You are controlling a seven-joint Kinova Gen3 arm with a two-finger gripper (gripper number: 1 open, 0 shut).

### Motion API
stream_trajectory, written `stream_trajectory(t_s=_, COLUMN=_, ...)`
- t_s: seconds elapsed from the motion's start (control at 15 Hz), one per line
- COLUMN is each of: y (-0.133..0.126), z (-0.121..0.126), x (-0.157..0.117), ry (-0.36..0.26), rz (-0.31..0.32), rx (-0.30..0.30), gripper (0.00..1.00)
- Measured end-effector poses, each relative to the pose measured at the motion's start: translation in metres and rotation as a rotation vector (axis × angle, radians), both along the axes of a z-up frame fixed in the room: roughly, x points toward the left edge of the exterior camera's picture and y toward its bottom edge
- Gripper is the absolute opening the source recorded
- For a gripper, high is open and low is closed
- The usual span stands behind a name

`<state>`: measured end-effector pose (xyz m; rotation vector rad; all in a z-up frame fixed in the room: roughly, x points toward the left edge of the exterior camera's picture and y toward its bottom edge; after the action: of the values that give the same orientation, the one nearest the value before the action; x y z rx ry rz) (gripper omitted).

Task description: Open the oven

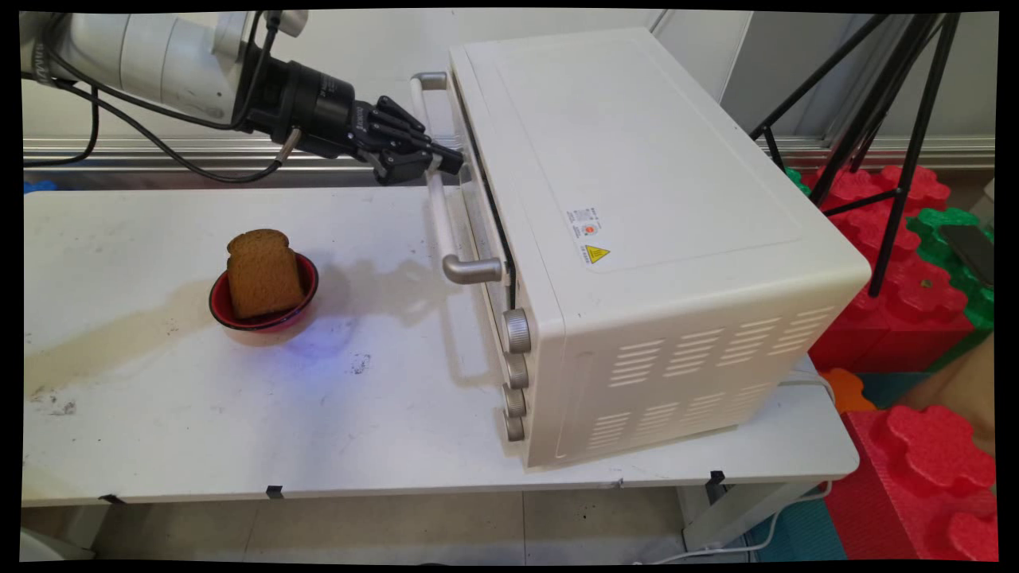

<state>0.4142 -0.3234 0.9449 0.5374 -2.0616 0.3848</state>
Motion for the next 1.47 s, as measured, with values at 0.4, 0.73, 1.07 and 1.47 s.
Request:
stream_trajectory(t_s=0.4, y=0.004, z=-0.003, x=0.009, ry=-0.022, rz=0.003, rx=0.009, gripper=0.0)
stream_trajectory(t_s=0.73, y=0.011, z=-0.007, x=0.022, ry=-0.05, rz=0.003, rx=0.024, gripper=0.0)
stream_trajectory(t_s=1.07, y=0.024, z=-0.016, x=0.04, ry=-0.091, rz=0.001, rx=0.055, gripper=0.0)
stream_trajectory(t_s=1.47, y=0.035, z=-0.029, x=0.058, ry=-0.136, rz=0.001, rx=0.088, gripper=0.0)
